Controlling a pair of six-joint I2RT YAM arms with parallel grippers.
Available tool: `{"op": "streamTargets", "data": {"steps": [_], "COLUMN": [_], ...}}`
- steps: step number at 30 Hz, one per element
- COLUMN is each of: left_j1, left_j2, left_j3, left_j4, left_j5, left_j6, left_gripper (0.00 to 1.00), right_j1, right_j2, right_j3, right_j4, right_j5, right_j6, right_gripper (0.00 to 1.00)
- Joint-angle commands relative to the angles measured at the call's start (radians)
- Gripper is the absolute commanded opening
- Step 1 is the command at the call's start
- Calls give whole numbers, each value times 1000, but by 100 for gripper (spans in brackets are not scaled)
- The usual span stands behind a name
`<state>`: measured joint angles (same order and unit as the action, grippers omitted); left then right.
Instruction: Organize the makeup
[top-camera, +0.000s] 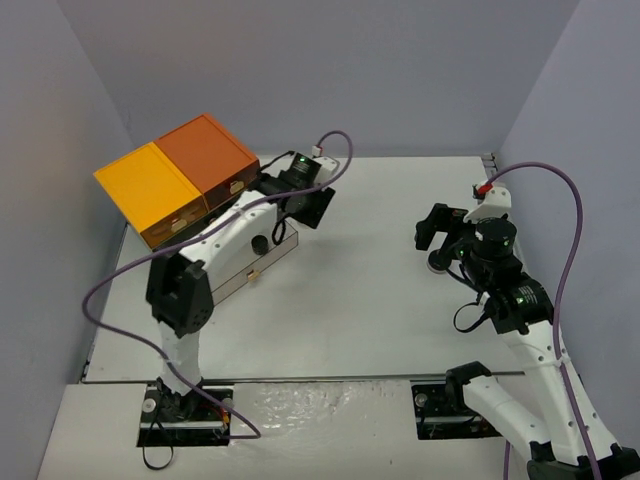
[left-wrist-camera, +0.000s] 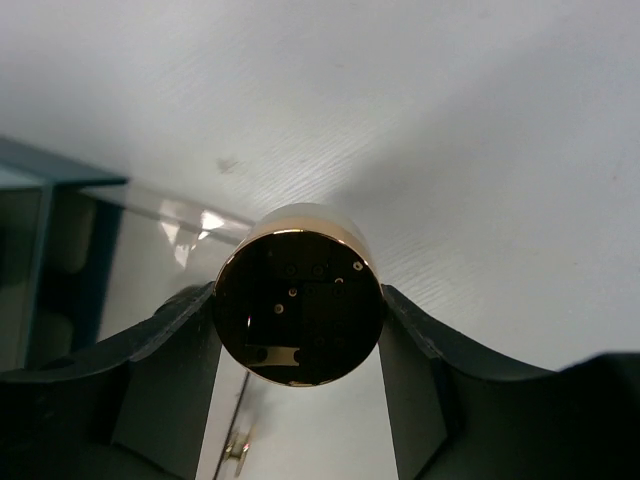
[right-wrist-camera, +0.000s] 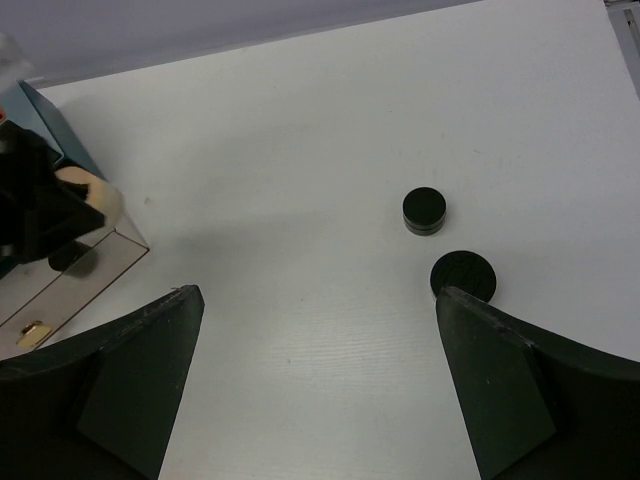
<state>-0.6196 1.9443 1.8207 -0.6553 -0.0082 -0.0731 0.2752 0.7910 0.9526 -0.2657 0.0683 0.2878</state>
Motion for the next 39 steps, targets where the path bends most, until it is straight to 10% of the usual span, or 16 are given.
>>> {"op": "streamTargets", "data": {"steps": [1, 18, 39], "left_j1": [92, 257, 274], "left_j2": [-200, -317, -113], "left_j3": [-164, -558, -450], "left_j4": [34, 241, 335], "left_j5": [-85, -68, 60], "left_j6": [-34, 33, 8], "left_gripper": [18, 21, 41], "right_j1": [-4, -4, -5], "right_j2": [16, 24, 9], "right_j3": [-18, -42, -51], "right_j4": [85, 114, 114], "right_j5": [-20, -48, -5], "right_j6": [12, 4, 15], "right_gripper": [100, 100, 100]}}
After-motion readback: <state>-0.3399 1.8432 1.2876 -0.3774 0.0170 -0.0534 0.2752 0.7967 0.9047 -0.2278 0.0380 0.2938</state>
